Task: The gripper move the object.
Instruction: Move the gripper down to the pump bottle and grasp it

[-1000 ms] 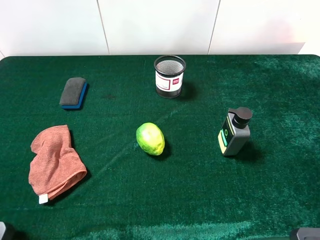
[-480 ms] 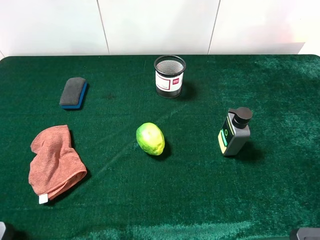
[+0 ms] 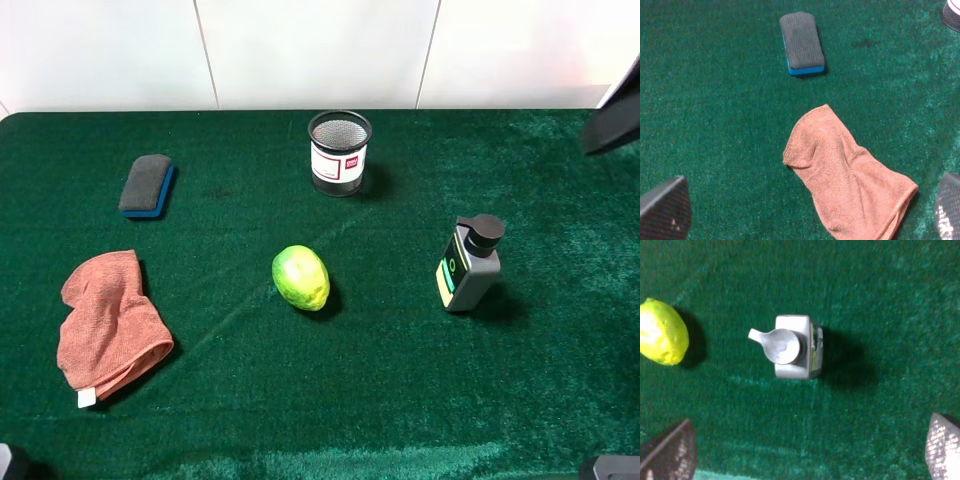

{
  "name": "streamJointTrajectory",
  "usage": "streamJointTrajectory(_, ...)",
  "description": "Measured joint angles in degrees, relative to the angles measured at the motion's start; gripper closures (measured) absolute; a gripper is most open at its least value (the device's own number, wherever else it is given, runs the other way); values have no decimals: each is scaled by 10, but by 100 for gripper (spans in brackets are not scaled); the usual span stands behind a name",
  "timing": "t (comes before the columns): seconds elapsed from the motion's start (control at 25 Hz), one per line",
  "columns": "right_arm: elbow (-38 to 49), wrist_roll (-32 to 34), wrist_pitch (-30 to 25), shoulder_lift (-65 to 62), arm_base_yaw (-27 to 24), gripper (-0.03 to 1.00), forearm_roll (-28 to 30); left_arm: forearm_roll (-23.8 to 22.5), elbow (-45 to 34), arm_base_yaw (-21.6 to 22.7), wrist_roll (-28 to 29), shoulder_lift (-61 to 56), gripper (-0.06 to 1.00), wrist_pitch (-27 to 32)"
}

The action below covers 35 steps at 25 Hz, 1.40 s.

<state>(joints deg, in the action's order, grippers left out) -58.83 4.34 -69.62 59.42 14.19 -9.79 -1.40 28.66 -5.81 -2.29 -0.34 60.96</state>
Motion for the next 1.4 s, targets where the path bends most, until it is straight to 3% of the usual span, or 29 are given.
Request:
streamJointTrajectory(0.6,-2,15,0,112,18,27,-40,0,0,0,0,0,-5,0)
streamJointTrajectory(0.92,-2,57,14,156,80,27,-15,0,0,0,0,0,-5,0)
streamJointTrajectory(1.4,-2,51,56,250,81,27,-14,0,0,0,0,0,-5,0)
